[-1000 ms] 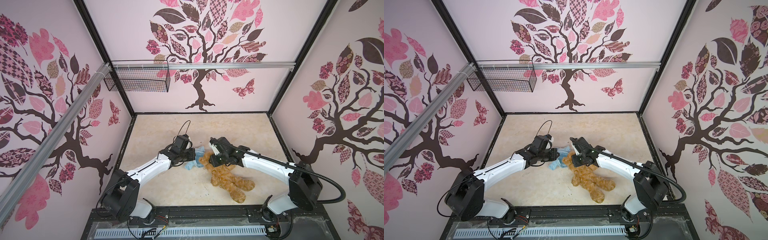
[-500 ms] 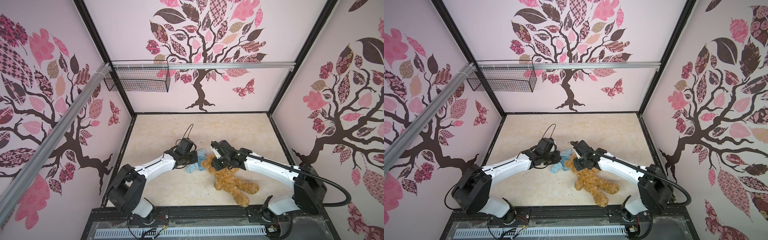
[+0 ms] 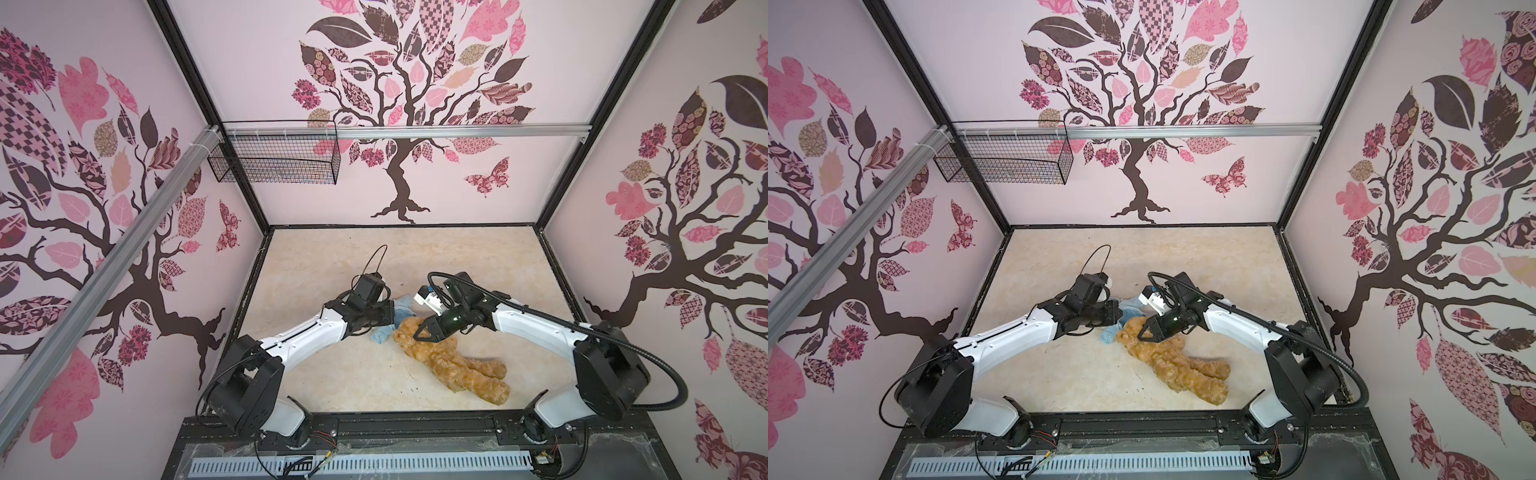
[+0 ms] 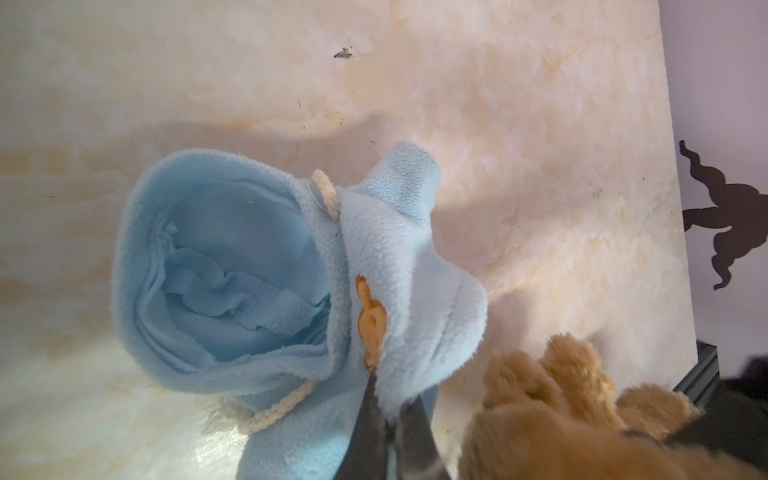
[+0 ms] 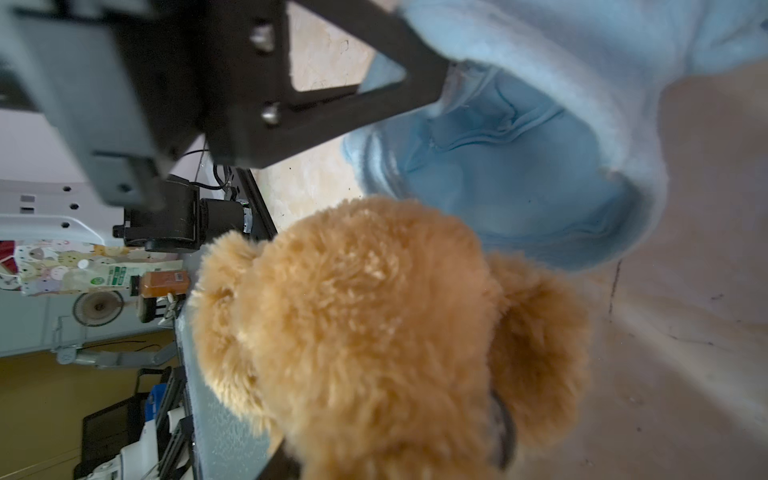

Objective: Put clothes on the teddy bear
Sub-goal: 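Push the bear's head into the hoodie opening held by the left gripper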

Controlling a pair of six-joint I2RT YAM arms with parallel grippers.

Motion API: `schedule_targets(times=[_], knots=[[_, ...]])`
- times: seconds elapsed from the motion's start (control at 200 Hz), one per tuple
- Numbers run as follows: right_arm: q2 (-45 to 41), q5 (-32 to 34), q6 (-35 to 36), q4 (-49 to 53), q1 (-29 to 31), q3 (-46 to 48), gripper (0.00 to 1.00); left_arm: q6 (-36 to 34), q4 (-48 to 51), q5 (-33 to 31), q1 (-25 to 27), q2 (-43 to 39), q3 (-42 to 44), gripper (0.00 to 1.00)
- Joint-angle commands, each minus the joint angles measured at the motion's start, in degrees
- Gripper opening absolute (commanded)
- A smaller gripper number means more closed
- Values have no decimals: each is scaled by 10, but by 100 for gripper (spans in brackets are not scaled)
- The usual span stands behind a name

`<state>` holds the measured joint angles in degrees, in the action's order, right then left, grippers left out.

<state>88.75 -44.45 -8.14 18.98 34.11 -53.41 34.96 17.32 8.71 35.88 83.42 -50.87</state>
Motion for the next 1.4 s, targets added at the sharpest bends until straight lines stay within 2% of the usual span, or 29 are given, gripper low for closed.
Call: schedule_targets(times=[0.0, 0.325, 0.45, 0.65, 0.975, 1.13, 1.395], knots=[[39, -48, 18, -17, -10, -26, 31, -21, -4, 16, -3, -12, 10, 0], [27, 99, 15, -64, -16, -22, 28, -51, 9, 26, -4, -16, 14, 0], [10, 152, -10, -96, -16, -5, 26, -58, 8, 36, -4, -16, 13, 0], [-19, 182, -44, -149, -13, 17, 25, -66, 10, 51, -4, -10, 9, 0], [1, 377, -24, -150, 62, 52, 21, -42, -11, 87, -3, -19, -7, 0], [-2, 370, -15, -184, 73, 79, 21, -25, -19, 103, -2, -8, -22, 0], [-32, 305, 18, -234, 80, 125, 23, -1, -11, 97, -2, 37, -64, 0]])
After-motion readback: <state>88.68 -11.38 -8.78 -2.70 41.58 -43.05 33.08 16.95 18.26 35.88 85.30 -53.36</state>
